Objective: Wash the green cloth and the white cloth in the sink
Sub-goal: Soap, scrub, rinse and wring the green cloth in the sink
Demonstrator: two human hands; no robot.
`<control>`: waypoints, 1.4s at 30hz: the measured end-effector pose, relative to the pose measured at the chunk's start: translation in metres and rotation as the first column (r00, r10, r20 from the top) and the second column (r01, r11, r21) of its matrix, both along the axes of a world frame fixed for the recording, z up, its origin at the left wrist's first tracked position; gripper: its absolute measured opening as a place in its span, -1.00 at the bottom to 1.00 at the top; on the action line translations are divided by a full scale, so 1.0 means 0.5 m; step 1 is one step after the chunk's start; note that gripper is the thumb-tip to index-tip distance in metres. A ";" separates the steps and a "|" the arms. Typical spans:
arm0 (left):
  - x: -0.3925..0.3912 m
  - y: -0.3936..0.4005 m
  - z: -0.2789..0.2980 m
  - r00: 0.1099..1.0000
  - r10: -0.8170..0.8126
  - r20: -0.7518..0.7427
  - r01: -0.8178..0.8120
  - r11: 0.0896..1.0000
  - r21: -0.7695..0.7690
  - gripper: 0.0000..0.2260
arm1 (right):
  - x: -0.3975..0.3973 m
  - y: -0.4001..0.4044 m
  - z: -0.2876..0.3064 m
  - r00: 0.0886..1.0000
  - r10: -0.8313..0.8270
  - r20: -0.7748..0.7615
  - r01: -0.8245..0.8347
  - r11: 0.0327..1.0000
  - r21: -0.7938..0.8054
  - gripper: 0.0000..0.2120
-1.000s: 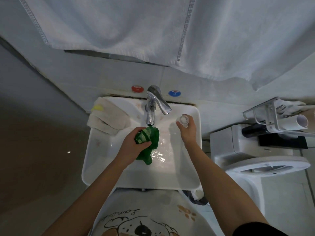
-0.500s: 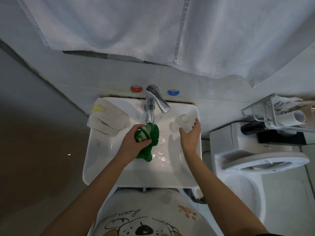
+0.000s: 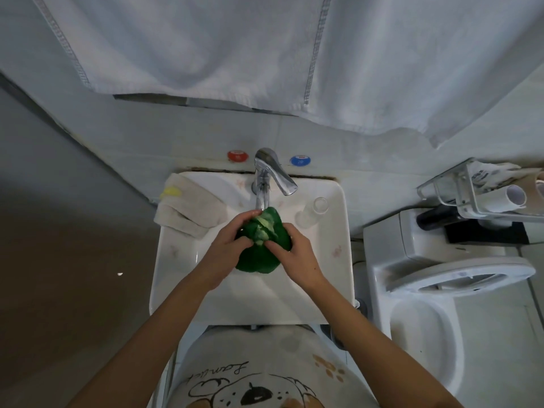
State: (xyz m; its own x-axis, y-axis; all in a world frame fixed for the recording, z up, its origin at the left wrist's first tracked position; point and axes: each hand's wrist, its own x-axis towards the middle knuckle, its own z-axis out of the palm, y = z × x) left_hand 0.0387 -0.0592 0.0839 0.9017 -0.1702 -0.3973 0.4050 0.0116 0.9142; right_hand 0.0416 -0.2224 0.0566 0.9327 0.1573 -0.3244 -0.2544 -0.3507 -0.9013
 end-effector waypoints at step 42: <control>0.032 -0.101 -0.027 0.926 0.296 0.234 -0.371 0.823 0.429 -0.66 | 0.071 0.108 -0.004 0.909 -0.411 -0.073 0.416 0.906 0.078 -0.70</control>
State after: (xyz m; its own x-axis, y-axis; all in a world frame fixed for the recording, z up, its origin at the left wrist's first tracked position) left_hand 0.0545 -0.1099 0.0704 0.9246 0.3189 -0.2086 0.3106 -0.3137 0.8973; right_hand 0.0771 -0.1686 0.0547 0.9019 -0.2086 -0.3783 -0.4078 -0.1222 -0.9049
